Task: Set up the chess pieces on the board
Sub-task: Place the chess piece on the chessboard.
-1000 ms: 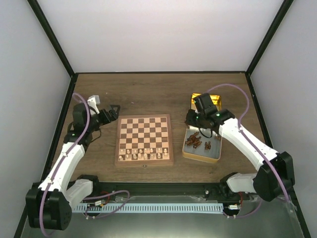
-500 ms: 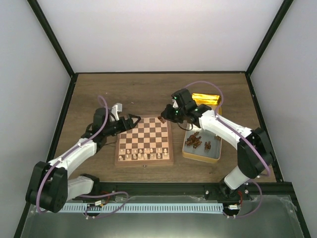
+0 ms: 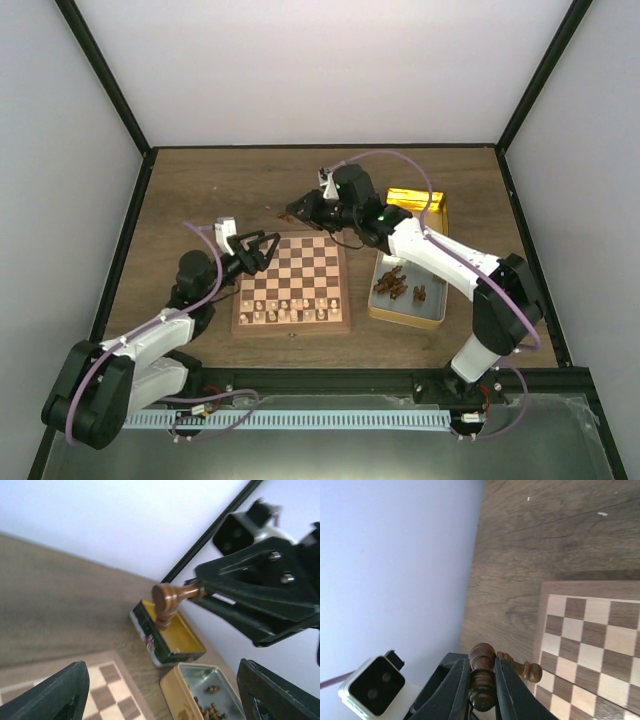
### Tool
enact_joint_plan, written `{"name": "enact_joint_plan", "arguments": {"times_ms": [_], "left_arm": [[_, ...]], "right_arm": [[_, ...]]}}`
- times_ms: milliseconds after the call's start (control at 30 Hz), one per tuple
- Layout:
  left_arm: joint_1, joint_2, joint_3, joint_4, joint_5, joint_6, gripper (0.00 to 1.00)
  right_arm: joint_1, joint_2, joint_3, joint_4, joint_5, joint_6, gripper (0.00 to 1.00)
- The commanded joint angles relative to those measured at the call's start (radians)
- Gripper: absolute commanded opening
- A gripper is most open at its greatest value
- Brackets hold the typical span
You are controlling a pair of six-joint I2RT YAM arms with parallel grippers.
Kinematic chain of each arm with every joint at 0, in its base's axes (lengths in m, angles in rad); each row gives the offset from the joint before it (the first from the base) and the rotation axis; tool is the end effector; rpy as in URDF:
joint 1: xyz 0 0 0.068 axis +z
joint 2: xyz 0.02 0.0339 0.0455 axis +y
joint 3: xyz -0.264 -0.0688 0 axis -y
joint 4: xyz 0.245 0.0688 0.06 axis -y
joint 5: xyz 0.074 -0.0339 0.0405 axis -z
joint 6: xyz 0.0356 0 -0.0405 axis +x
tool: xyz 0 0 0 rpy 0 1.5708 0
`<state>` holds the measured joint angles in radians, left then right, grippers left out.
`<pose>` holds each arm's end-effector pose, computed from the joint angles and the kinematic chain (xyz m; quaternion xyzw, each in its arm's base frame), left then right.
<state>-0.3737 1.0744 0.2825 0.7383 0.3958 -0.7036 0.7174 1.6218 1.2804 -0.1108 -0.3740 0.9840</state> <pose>0.1959 -0.0915 0.2077 0.0166 0.7242 -0.4685 0.5058 0.2784 0.2601 0.3049 0.0129 0.8386 0.4958 0.2253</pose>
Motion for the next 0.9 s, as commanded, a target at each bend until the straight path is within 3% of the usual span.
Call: {"name": "enact_joint_plan", "arguments": {"times_ms": [0,100,200,333,600,767,867], "left_arm": [[-0.008,0.009,-0.063,0.433,0.01,0.141,0.82],[-0.008,0.058,-0.107,0.648,0.078,0.248,0.73],[-0.008,0.11,-0.127,0.823,0.128,0.265,0.72],[-0.007,0.155,-0.103,0.893,0.174,0.236,0.72],[-0.008,0.123,-0.023,0.768,0.157,0.261,0.72],[-0.008,0.126,0.053,0.641,0.197,0.28,0.59],[-0.008,0.14,0.064,0.631,0.205,0.28,0.57]], "right_arm": [[0.022,-0.05,0.044,0.063,-0.04,0.073,0.04],[0.034,-0.073,0.045,0.072,-0.062,0.09,0.04],[0.045,-0.103,0.04,0.072,-0.077,0.095,0.04],[0.051,-0.138,0.03,0.08,-0.108,0.092,0.04],[0.053,-0.181,0.018,0.075,-0.144,0.081,0.04],[0.053,-0.184,0.019,0.081,-0.161,0.078,0.04],[0.053,-0.186,0.023,0.086,-0.169,0.075,0.04]]}}
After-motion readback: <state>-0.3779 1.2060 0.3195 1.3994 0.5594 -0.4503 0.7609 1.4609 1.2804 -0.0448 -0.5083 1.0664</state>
